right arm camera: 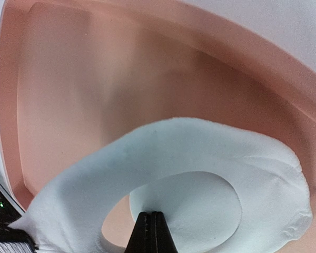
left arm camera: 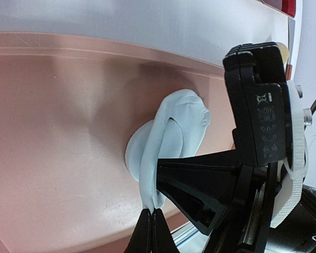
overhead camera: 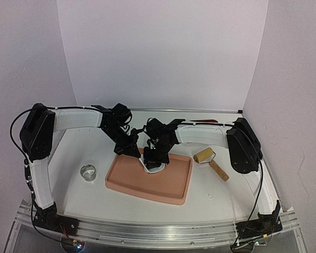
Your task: Roll out the dumpling wrappers from the dough
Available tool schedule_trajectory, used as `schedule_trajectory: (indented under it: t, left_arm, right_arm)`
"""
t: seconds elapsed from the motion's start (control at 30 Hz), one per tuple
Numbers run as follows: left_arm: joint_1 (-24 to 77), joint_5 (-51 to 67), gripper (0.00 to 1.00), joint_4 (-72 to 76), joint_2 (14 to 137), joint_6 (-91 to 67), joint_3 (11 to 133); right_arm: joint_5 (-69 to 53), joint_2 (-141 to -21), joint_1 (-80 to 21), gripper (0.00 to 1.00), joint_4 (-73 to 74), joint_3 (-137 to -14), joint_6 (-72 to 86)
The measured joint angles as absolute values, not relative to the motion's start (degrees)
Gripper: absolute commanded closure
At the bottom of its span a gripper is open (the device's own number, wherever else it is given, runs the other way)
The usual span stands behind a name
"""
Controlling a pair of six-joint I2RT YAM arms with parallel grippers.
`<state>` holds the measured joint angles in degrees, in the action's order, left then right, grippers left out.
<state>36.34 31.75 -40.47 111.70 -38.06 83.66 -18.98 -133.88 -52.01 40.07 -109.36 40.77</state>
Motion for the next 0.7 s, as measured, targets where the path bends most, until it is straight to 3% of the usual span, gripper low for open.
schedule_trajectory:
  t: [0.7]
  left_arm:
    - [36.34, 31.35, 1.00, -40.45, 111.70, -39.00, 83.66]
  right_arm:
    - [-18.76, -133.86, -51.40, 1.00, 40.38, -113.03, 41.69]
